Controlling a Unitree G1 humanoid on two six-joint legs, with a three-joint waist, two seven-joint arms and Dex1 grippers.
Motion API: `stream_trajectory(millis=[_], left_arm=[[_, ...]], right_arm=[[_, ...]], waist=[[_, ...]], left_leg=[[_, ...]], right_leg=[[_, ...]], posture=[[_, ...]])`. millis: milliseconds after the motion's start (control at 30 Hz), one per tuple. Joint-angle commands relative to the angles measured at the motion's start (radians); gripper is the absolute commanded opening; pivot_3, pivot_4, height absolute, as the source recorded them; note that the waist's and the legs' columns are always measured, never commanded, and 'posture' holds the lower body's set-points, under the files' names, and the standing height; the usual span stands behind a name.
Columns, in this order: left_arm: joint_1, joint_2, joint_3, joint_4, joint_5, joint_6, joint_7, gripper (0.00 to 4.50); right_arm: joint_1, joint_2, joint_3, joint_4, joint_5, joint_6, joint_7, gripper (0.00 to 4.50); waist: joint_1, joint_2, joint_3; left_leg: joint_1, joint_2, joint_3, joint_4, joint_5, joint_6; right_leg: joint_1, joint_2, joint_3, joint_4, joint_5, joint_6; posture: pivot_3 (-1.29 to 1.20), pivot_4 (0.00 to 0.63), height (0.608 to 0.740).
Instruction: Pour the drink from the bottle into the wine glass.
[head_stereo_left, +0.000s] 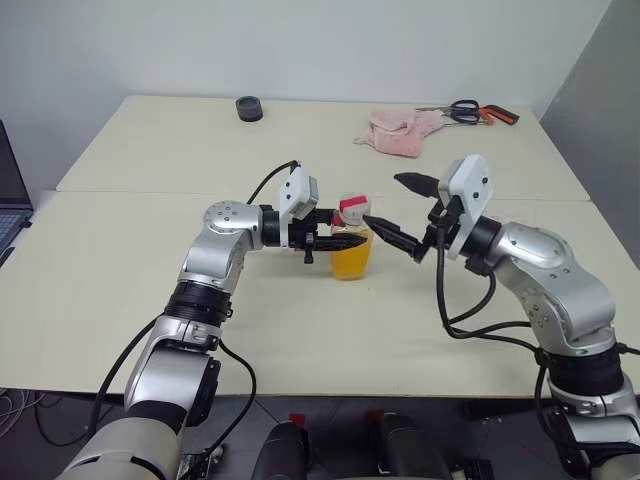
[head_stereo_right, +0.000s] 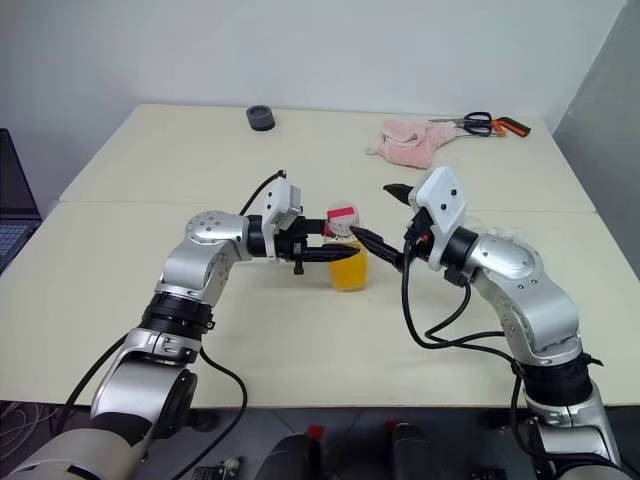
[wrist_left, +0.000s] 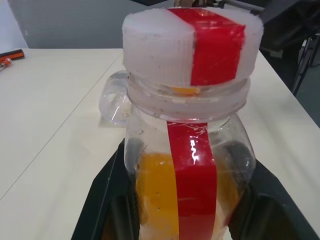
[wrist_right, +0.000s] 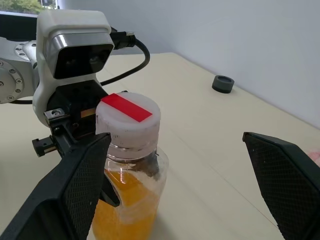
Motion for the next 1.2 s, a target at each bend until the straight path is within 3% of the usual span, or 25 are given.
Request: stream_trajectory(millis=[33,733,1200], left_arm=[[-0.011,-0.001,0.018,-0.051,-0.031,-0.01,-0.008,1.69],[-0.015,-0.005,0.02,-0.04,-0.026,-0.017,-0.006,1.69],[-0.012,0.005,0.024,-0.049,-0.028,-0.014,-0.011,1.69]], right_arm=[[-0.032,0.01,-0.005,-0.014,-0.008,-0.03,0.002,4.5],[-0.032,0.015,-0.008,-0.05,0.013,-0.004,0.01,4.5],[-0.005,-0.026,-0.04,-0.141,0.142,0.107,0.039,4.5]], waist=[[0.0,0.0,0.0],[0.0,0.0,0.0],[0.0,0.0,0.0]], left_leg=[[0.0,0.0,0.0,0.0,0.0,0.0],[0.0,0.0,0.0,0.0,0.0,0.0],[0.0,0.0,0.0,0.0,0.0,0.0]], right_leg=[[0.0,0.0,0.0,0.0,0.0,0.0],[0.0,0.0,0.0,0.0,0.0,0.0],[0.0,0.0,0.0,0.0,0.0,0.0]], posture=[[0.0,0.15,0.74],[0.0,0.15,0.74],[0.0,0.15,0.74]])
